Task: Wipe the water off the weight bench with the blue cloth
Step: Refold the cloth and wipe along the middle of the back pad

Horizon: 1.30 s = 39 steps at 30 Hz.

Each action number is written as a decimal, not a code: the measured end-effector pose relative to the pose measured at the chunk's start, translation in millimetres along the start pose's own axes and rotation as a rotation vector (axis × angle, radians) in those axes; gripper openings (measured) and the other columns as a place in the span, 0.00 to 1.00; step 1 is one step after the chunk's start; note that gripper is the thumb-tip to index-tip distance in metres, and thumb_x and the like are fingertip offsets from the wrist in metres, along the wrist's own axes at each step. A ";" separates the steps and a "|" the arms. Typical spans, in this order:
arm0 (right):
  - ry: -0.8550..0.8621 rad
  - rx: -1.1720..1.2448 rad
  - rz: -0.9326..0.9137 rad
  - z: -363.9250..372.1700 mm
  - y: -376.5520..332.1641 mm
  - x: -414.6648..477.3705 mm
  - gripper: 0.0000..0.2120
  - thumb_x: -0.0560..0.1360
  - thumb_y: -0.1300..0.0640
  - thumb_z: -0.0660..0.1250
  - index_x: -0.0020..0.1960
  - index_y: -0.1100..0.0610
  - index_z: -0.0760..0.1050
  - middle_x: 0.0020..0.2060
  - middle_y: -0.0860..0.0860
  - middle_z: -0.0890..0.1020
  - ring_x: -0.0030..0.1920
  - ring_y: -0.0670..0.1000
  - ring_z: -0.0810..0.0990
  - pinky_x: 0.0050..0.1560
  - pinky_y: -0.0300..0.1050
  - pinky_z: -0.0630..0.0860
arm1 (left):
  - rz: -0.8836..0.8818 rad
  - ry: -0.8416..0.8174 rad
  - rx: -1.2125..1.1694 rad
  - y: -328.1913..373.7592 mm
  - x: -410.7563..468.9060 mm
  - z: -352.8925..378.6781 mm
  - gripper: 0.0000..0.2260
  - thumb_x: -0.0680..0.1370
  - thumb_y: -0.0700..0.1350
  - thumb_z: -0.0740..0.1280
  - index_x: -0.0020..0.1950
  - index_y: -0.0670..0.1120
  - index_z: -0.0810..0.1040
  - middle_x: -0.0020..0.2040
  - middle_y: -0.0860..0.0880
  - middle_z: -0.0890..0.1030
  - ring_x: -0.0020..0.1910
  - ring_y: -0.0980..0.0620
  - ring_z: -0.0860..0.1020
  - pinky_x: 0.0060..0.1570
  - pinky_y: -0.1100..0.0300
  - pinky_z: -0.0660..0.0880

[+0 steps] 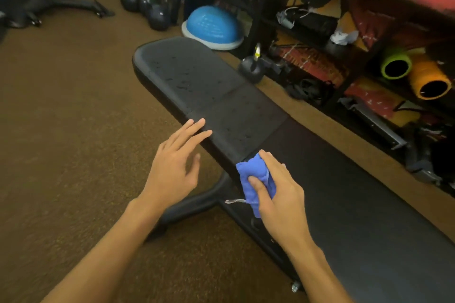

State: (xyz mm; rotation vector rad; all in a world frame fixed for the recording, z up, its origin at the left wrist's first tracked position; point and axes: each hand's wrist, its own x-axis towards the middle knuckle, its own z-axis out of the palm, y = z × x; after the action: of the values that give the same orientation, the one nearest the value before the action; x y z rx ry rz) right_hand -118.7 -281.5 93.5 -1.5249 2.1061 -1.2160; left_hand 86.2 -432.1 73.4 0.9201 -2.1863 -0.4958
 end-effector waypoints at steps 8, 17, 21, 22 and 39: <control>-0.054 -0.250 0.036 -22.8 6.4 41.4 0.34 0.87 0.41 0.53 0.87 0.53 0.46 0.86 0.47 0.45 0.85 0.46 0.39 0.85 0.51 0.38 | -0.240 -0.128 0.140 47.8 26.7 -17.2 0.21 0.83 0.47 0.68 0.76 0.57 0.73 0.80 0.57 0.69 0.82 0.51 0.61 0.77 0.41 0.64; -0.097 -0.384 0.049 -4.6 3.8 62.2 0.32 0.88 0.43 0.53 0.87 0.55 0.50 0.87 0.52 0.50 0.86 0.52 0.46 0.83 0.48 0.40 | -0.138 -0.264 0.191 29.6 27.1 -31.3 0.27 0.83 0.43 0.68 0.81 0.59 0.68 0.83 0.59 0.64 0.83 0.53 0.59 0.80 0.44 0.63; -0.167 -0.315 -0.067 9.9 -10.8 80.9 0.29 0.89 0.47 0.55 0.86 0.54 0.54 0.86 0.50 0.51 0.86 0.48 0.44 0.86 0.51 0.44 | -0.055 -0.179 0.183 16.4 34.6 -31.1 0.21 0.82 0.41 0.68 0.74 0.56 0.76 0.77 0.57 0.72 0.75 0.51 0.70 0.73 0.45 0.70; -0.209 -0.319 -0.129 10.5 -14.0 77.1 0.29 0.89 0.47 0.56 0.86 0.53 0.55 0.86 0.48 0.52 0.86 0.46 0.44 0.86 0.50 0.44 | -0.044 -0.153 0.186 13.3 35.3 -30.1 0.20 0.82 0.41 0.68 0.73 0.55 0.77 0.75 0.57 0.74 0.74 0.52 0.71 0.72 0.45 0.70; -0.315 -0.325 -0.241 -14.0 -4.5 55.8 0.27 0.88 0.52 0.61 0.85 0.50 0.59 0.85 0.41 0.57 0.85 0.41 0.50 0.85 0.47 0.48 | 0.111 0.029 0.130 -14.1 62.9 -5.7 0.15 0.84 0.49 0.65 0.69 0.49 0.81 0.72 0.51 0.77 0.76 0.50 0.72 0.80 0.45 0.62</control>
State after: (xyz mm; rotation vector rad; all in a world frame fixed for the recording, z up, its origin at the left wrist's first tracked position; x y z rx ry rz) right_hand -147.5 -324.4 119.1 -2.0083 2.0187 -0.6564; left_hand 65.5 -488.3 98.0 0.8627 -2.2499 -0.2887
